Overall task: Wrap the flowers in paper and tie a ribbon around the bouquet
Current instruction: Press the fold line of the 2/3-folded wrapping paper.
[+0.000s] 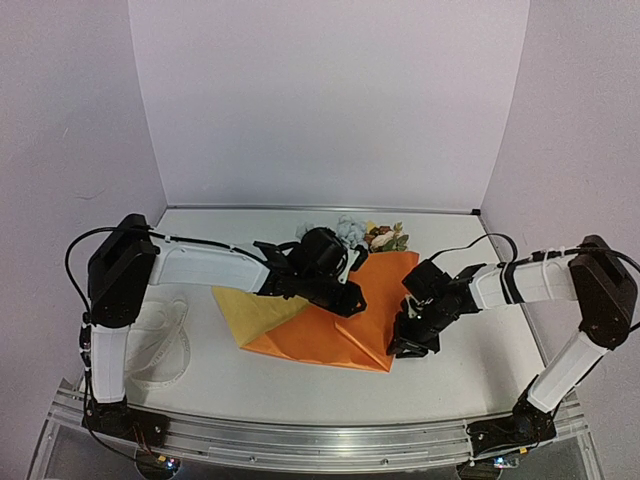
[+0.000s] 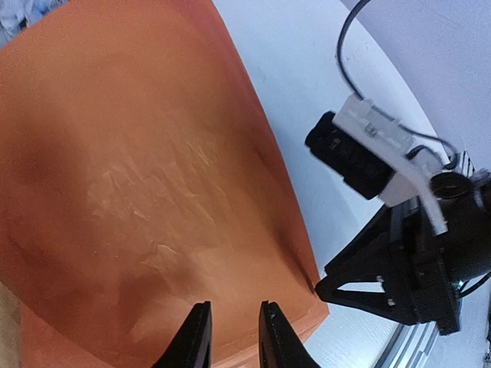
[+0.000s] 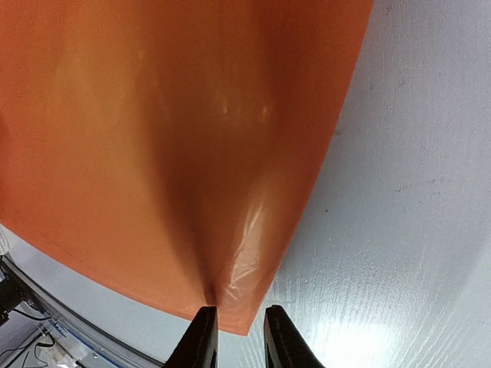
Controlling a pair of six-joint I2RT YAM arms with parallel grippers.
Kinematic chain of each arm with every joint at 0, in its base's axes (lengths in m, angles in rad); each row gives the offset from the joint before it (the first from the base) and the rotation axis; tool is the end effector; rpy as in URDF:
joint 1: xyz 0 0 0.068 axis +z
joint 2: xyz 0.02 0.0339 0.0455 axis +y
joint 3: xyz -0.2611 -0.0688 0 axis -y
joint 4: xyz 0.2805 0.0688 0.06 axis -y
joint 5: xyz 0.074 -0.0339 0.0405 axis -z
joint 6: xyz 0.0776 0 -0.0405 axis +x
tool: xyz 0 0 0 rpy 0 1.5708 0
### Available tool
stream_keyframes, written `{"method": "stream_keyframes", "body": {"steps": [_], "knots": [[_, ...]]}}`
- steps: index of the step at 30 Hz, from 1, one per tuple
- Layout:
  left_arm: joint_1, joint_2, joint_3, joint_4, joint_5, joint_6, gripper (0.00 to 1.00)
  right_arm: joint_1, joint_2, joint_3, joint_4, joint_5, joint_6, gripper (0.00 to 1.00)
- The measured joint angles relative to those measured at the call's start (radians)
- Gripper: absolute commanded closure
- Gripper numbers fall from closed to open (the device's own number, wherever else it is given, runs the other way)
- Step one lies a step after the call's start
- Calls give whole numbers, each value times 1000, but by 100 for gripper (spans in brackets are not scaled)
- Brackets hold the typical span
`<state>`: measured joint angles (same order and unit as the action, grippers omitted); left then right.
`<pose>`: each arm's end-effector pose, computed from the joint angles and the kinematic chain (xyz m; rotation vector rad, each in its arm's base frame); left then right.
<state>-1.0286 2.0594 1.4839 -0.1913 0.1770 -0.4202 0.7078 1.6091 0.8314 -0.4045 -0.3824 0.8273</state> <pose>0.2560 -0.4515 0.1374 0.8427 2.3678 -0.8745 0.2298 0.2348 0.0852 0.0654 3.0145 0.8314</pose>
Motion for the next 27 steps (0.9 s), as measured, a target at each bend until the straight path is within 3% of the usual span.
{"method": "stream_keyframes", "body": {"steps": [11,27], "knots": [[10,14,-195,38,35,-47,88,-8,-12,49,-17,-3,-7,73],[10,23,-199,70,28,-71,95,-91,92,109,16,-44,37,82]]}}
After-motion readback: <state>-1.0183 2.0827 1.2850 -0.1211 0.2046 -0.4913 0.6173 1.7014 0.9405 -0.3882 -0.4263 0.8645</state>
